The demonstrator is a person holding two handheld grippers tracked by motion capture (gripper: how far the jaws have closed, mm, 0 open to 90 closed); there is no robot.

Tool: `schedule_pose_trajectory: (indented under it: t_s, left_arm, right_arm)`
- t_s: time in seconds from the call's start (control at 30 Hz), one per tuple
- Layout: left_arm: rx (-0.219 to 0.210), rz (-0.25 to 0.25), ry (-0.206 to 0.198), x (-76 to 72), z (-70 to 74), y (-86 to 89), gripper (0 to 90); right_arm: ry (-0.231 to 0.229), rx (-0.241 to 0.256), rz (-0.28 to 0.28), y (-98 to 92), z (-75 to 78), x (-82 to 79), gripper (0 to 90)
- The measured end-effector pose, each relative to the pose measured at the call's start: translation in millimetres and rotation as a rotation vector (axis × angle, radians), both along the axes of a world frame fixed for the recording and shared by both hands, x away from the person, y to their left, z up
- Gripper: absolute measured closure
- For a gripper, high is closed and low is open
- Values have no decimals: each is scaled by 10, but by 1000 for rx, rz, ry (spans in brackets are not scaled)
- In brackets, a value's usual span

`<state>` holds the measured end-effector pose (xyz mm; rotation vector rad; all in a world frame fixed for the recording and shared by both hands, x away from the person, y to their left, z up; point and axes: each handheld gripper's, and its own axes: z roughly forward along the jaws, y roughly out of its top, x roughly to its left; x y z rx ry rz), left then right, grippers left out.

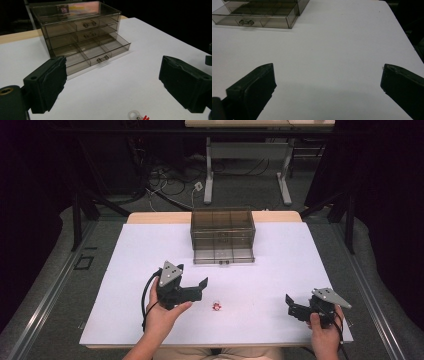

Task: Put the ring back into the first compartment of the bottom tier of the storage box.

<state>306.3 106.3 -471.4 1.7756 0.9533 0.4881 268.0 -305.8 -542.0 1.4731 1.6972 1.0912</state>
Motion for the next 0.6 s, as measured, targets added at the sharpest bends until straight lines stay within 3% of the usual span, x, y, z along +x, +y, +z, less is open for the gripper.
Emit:
schedule_pose_trajectory:
  t_s: [0.37, 0.6]
  left_arm:
    - [29, -29, 2, 42, -18, -165, 152]
    - [38, -39, 24, 77, -73, -210, 169]
  right_arm:
    - [14, 0, -5, -4, 4, -3, 0]
    - [11, 0, -6, -6, -2, 5, 0]
